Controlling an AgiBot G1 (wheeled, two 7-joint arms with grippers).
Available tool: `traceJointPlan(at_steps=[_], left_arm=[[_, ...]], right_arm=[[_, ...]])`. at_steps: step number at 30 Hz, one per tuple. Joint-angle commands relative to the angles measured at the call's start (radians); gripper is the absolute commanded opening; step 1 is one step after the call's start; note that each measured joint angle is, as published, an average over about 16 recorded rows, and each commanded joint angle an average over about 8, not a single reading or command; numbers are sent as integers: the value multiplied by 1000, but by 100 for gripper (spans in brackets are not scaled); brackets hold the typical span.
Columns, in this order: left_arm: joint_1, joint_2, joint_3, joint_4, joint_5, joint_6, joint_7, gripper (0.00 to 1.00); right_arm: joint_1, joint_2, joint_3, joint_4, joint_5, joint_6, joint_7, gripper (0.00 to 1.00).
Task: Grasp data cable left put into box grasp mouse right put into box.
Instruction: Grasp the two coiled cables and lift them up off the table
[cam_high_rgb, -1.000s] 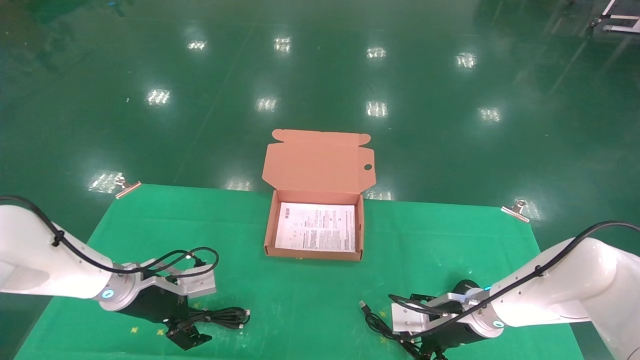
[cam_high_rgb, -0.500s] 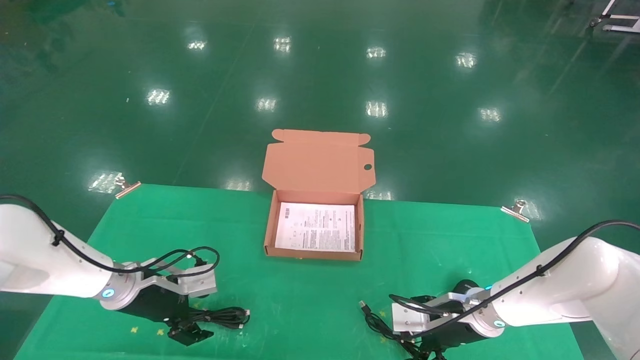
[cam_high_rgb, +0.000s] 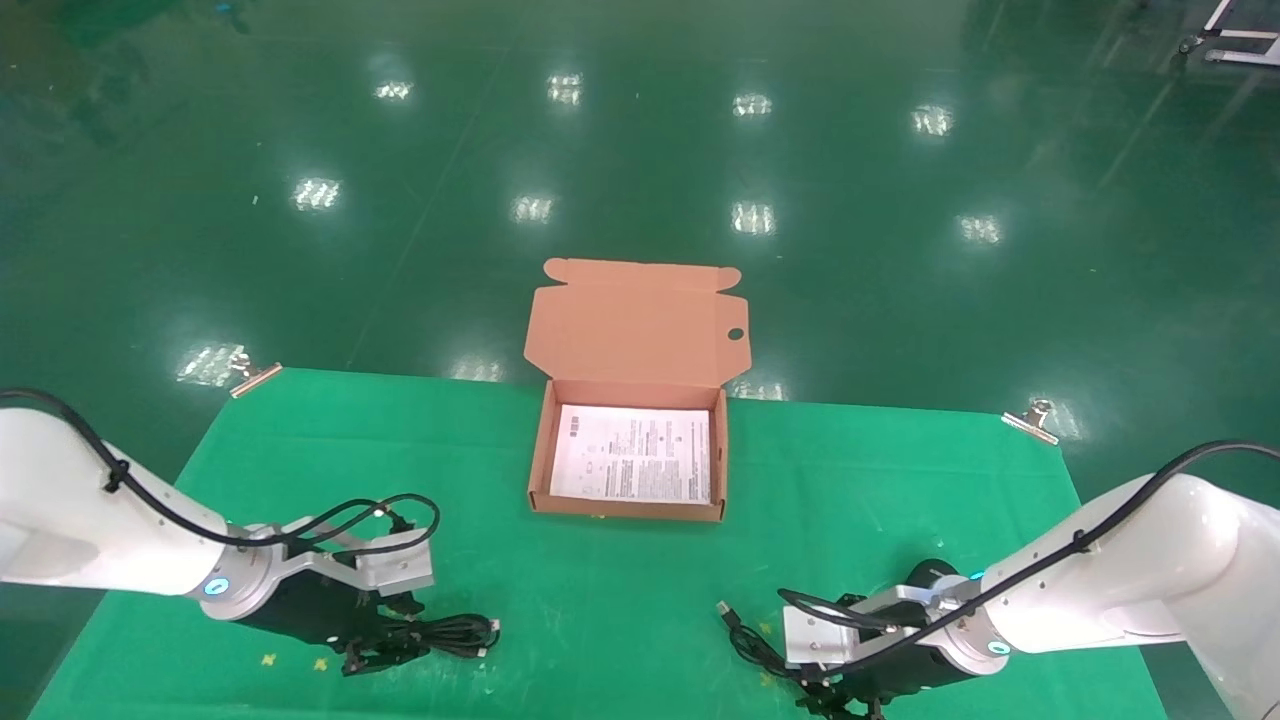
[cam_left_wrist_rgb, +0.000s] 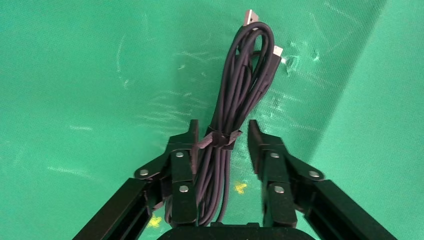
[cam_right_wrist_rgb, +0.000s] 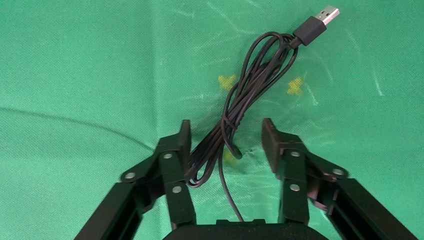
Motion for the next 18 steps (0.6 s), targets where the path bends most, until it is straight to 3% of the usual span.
traceJointPlan(at_steps=[1,18], left_arm=[[0,0,0,-1,0,0,0,0],[1,-1,1,-3,1,0,-1,0]], right_arm=[[0,0,0,1,0,0,0,0],[0,1,0,2,1,-1,1,0]])
